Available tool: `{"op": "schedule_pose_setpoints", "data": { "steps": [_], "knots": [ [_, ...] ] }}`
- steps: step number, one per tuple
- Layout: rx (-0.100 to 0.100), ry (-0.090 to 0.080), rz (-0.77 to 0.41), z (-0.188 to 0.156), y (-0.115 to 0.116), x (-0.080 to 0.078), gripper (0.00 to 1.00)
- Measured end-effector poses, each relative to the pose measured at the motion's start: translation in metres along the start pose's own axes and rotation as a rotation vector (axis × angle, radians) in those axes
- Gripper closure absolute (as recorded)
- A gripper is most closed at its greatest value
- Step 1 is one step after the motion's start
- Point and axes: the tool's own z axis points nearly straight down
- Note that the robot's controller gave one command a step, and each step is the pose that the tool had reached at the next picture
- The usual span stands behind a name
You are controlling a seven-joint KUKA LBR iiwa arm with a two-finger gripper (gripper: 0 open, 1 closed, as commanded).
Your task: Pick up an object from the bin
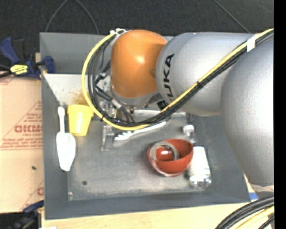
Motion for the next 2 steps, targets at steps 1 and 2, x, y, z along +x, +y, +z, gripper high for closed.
{"op": "schedule_pose_setpoints", "data": {
  "steps": [1, 2],
  "knots": [
    [0.0, 0.0, 0.0, 0.0, 0.0, 0.0, 0.0],
    [0.002, -0.007, -0.217, 0.016, -0.043, -0.028, 0.0]
  ]
}}
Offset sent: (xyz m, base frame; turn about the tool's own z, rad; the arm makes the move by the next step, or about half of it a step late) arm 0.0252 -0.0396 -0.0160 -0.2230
